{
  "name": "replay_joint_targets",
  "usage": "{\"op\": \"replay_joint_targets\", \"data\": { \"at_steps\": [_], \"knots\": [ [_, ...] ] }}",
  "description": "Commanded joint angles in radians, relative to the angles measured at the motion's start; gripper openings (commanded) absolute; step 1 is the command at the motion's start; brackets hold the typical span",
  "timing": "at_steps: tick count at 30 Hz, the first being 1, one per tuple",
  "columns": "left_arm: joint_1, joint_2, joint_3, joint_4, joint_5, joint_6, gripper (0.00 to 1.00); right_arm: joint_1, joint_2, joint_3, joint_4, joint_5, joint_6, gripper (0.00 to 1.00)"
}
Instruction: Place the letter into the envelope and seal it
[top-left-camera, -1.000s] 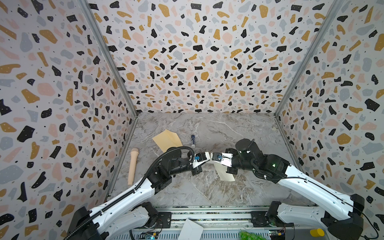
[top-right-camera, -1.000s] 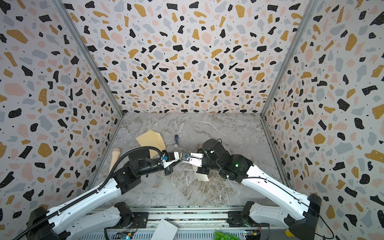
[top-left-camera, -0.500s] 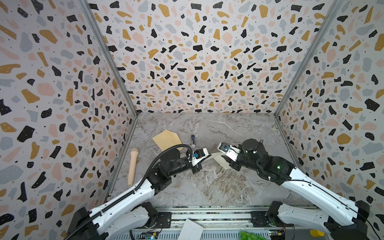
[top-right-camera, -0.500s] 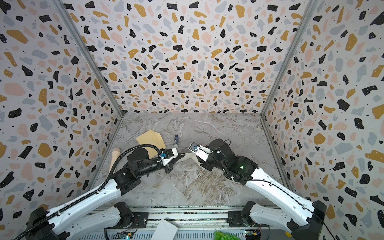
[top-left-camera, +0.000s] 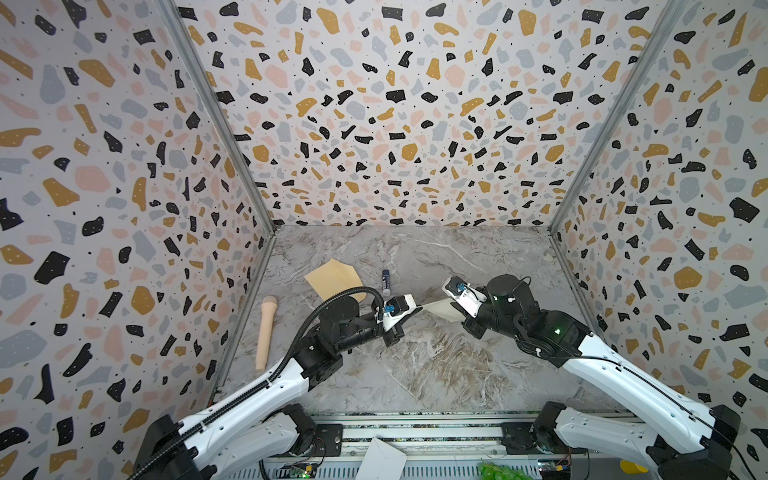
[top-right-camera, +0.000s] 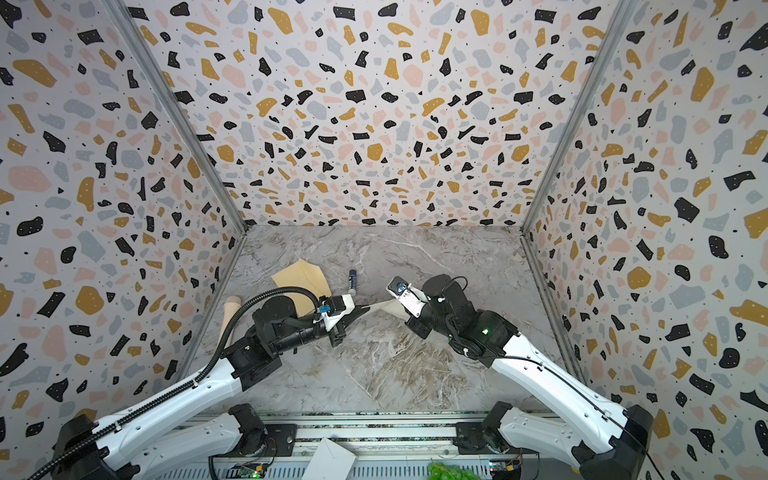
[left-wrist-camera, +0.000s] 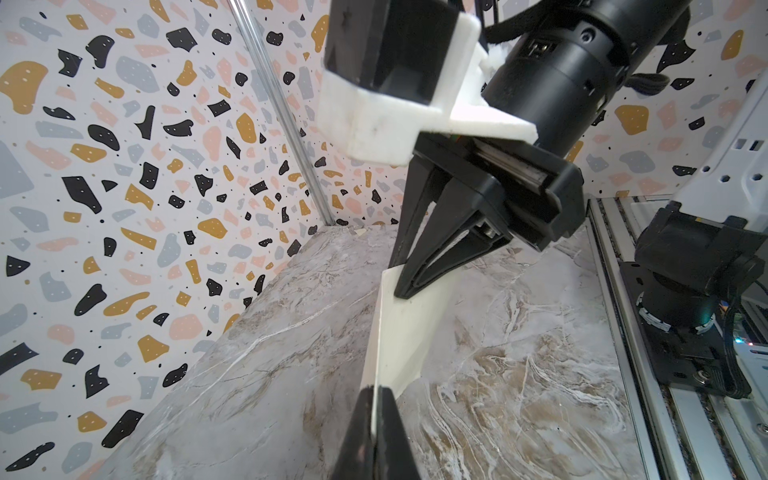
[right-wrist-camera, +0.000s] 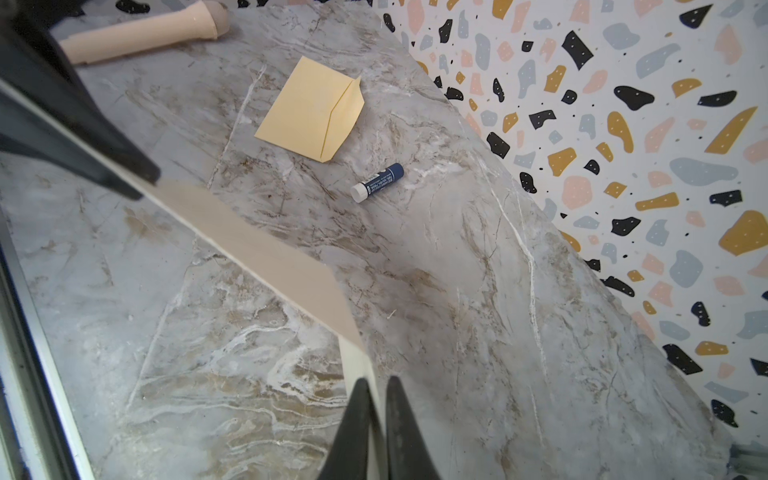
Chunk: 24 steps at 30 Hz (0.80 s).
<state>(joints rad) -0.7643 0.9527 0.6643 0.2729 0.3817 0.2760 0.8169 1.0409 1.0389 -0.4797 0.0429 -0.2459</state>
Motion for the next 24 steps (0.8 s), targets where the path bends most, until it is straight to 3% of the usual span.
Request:
{"op": "replay_joint_targets", "data": {
  "at_steps": [1,4,7,9,12,18,24],
  "knots": [
    [-0.003,-0.016,-0.010,0.065,-0.007,-0.006,0.00,-0.008,-0.002,0.007,-0.020,-0.010,0.023,0.00],
    [-0.003,-0.019,-0.010,0.065,-0.022,-0.006,0.00,-0.012,-0.001,0.006,-0.023,-0.013,0.023,0.00],
    [-0.003,-0.024,-0.013,0.066,-0.044,-0.006,0.00,-0.019,-0.004,0.006,-0.031,-0.005,0.026,0.15],
    [-0.004,-0.028,-0.015,0.065,-0.066,-0.007,0.00,-0.026,-0.010,0.001,-0.039,-0.004,0.027,0.18],
    [-0.004,-0.034,-0.017,0.061,-0.081,0.003,0.00,-0.039,-0.023,-0.009,-0.047,-0.008,0.025,0.17],
    [-0.003,-0.034,-0.015,0.065,-0.064,0.003,0.00,-0.051,-0.024,-0.014,-0.050,-0.044,0.025,0.00],
    [-0.003,-0.023,-0.009,0.057,-0.022,0.002,0.00,-0.063,-0.018,-0.008,-0.030,-0.043,0.032,0.00]
  ]
}}
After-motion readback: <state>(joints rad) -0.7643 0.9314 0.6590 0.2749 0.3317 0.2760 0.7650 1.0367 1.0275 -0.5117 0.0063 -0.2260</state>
